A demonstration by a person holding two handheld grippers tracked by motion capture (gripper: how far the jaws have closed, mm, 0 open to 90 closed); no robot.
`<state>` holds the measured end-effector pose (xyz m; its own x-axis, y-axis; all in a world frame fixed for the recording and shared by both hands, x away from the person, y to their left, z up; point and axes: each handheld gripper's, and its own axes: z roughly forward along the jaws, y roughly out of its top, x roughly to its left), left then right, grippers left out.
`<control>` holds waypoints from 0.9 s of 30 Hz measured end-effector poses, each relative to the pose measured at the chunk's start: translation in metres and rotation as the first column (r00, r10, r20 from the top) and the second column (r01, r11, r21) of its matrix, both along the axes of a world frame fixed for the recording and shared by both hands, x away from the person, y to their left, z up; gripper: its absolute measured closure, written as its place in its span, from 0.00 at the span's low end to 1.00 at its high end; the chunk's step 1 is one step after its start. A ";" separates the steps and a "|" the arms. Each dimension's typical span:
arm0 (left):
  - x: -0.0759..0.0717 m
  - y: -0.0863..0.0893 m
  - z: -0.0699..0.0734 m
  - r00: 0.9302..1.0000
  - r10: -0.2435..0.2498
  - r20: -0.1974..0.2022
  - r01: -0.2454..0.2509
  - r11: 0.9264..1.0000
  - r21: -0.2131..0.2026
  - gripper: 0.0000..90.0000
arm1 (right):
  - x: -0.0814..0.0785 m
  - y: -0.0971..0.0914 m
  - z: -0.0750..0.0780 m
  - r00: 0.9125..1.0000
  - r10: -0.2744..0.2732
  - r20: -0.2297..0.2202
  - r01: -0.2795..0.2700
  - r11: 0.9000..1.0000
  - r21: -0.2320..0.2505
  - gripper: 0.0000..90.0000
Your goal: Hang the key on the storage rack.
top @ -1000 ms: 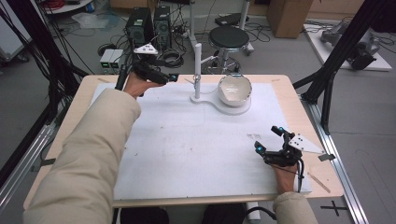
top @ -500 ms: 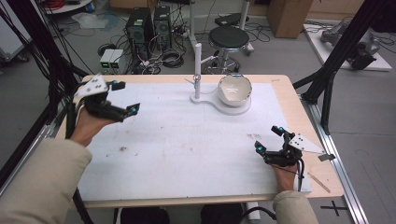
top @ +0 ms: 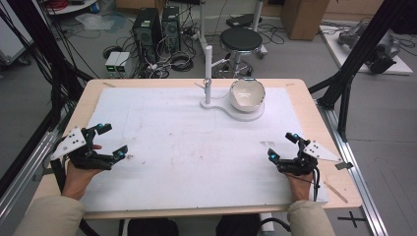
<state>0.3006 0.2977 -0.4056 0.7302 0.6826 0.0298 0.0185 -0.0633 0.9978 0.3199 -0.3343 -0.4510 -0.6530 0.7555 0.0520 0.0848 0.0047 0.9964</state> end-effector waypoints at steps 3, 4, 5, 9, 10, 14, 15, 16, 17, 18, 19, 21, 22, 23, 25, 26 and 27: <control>-0.004 -0.001 -0.011 1.000 0.015 0.000 -0.015 1.000 0.020 0.02 | 0.000 0.001 0.000 1.000 0.001 0.002 -0.001 1.000 -0.008 0.01; -0.005 -0.002 -0.014 1.000 0.021 -0.003 -0.021 0.999 0.033 0.02 | 0.000 0.000 0.000 1.000 0.000 0.003 0.000 1.000 -0.009 0.01; -0.007 -0.002 -0.017 1.000 0.027 -0.001 -0.027 0.999 0.036 0.02 | 0.000 0.000 0.000 1.000 0.001 0.004 -0.001 1.000 -0.009 0.01; -0.012 -0.004 -0.027 0.999 0.036 0.014 -0.037 0.998 0.055 0.02 | 0.000 0.001 0.000 1.000 -0.001 0.003 0.001 1.000 -0.007 0.01; -0.013 -0.004 -0.029 0.999 0.037 0.016 -0.038 0.998 0.051 0.02 | 0.000 0.001 0.000 1.000 -0.001 0.003 0.001 1.000 -0.007 0.01; -0.017 -0.001 -0.036 0.998 0.055 0.018 -0.056 0.998 0.012 0.02 | 0.000 0.001 0.000 1.000 -0.003 0.002 0.003 1.000 -0.009 0.01; -0.017 -0.001 -0.039 0.998 0.055 0.012 -0.055 0.998 0.007 0.02 | 0.000 0.001 0.000 1.000 -0.002 -0.005 0.002 1.000 -0.007 0.01; -0.018 -0.001 -0.043 0.999 0.054 0.001 -0.054 0.999 0.003 0.02 | 0.000 0.001 0.000 1.000 -0.002 -0.003 0.002 1.000 -0.011 0.01; -0.018 0.000 -0.045 0.998 0.056 -0.004 -0.056 0.998 0.003 0.02 | 0.000 0.001 0.000 1.000 -0.001 -0.002 0.001 1.000 -0.014 0.01; -0.020 0.000 -0.045 0.998 0.064 0.013 -0.064 0.998 -0.006 0.02 | 0.000 0.001 0.000 1.000 0.000 -0.005 -0.001 1.000 -0.015 0.01; -0.021 0.002 -0.046 0.997 0.068 0.020 -0.068 0.998 -0.019 0.02 | 0.000 0.002 0.000 1.000 0.000 -0.010 0.000 1.000 -0.016 0.01; -0.022 0.005 -0.047 0.996 0.088 0.024 -0.086 0.994 -0.070 0.02 | 0.001 0.001 0.000 1.000 0.000 -0.006 0.000 1.000 -0.018 0.01; -0.023 0.007 -0.048 0.995 0.091 0.032 -0.088 0.993 -0.083 0.02 | 0.001 0.002 0.000 1.000 -0.002 -0.008 0.002 1.000 -0.019 0.01; -0.024 0.007 -0.048 0.995 0.095 0.038 -0.091 0.992 -0.085 0.02 | 0.001 0.002 0.000 1.000 -0.002 -0.003 0.002 1.000 -0.020 0.01; -0.024 0.005 -0.048 0.994 0.096 0.044 -0.093 0.994 -0.064 0.02 | 0.001 0.002 0.000 1.000 -0.004 -0.001 0.004 1.000 -0.027 0.01; -0.024 0.005 -0.048 0.994 0.097 0.045 -0.094 0.994 -0.062 0.02 | 0.001 0.002 0.000 1.000 -0.004 -0.001 0.004 1.000 -0.027 0.01; -0.024 0.005 -0.048 0.994 0.099 0.042 -0.096 0.993 -0.066 0.02 | 0.001 0.002 0.000 1.000 -0.007 -0.006 0.007 1.000 -0.025 0.01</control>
